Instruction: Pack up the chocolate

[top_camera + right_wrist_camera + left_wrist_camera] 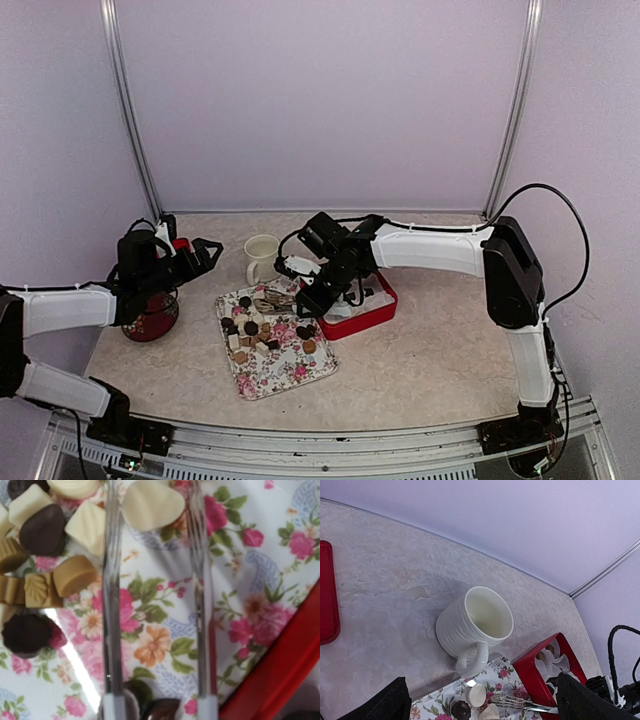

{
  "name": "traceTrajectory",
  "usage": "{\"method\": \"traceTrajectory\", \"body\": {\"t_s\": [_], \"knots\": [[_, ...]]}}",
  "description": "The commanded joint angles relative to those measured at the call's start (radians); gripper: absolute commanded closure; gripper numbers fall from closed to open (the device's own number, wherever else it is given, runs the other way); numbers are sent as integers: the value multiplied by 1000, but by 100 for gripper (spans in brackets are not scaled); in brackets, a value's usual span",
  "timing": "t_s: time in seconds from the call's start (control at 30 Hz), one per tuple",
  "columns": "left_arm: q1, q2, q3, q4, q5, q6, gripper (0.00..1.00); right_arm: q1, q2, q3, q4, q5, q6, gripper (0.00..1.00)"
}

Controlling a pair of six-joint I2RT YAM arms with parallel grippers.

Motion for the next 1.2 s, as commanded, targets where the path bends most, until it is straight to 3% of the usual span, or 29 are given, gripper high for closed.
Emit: {"method": "traceTrajectory", "body": {"t_s": [0.0,0.53,0.73,1.17], "knots": [[7,16,-9,40,11,0,1,-16,22,38,-18,4,-12,58],[15,21,-10,41,12,4,1,-12,45,64,-41,-41,-30,59],[17,18,-10,38,14,4,1,-11,22,61,-42,-35,-34,65],[17,23,-8,46,20,-1,1,-37,-211,-76,-4,-34,6,69]]}}
